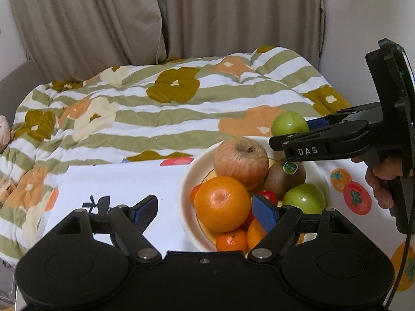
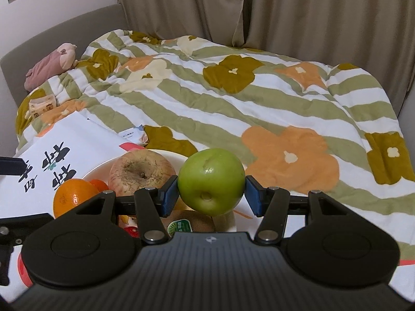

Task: Organize fruits
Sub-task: 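Carry the tomato and green apple into the bowl and open both tools, then withdraw both tools from the bowl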

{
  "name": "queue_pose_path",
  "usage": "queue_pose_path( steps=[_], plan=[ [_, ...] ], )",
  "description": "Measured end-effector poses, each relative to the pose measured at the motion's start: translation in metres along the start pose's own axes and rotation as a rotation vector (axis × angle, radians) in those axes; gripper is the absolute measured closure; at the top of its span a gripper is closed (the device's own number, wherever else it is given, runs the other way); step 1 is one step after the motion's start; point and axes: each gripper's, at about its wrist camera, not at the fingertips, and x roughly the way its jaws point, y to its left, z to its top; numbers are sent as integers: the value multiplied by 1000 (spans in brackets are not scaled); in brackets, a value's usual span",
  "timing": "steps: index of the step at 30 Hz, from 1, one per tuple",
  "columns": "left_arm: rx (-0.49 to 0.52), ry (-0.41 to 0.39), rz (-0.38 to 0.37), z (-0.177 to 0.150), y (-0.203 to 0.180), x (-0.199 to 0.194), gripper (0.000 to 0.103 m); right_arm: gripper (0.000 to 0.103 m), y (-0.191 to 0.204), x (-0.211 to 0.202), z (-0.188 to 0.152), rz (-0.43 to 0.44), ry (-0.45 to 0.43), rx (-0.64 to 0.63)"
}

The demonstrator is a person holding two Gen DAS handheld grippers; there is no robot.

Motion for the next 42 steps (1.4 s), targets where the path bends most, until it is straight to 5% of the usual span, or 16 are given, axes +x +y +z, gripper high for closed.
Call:
queue_pose_path(
  steps=[7,18,28,31,38,42],
  plan=[
    [-8,-8,21,-5,4,-11,20,19,-2,-13,-1,23,-60,12],
    [-42,-97,5,-15,12,-61,20,19,18,-93,-7,-80,-91,70],
    [-67,-202,-57,-29,36,-138,20,19,82,-210,-24,-207,-126,109],
    [-64,-221,-67,-37,43,-160,20,6,109,-240,-35,-247,-130,113],
    [-48,-245,-75,-57,57,-197,20,0,152,-285,-65,-307,-132,180],
    [-40,-244,-69,-71,64,-207,5,0,164,-298,-78,-361,-128,204]
  ],
)
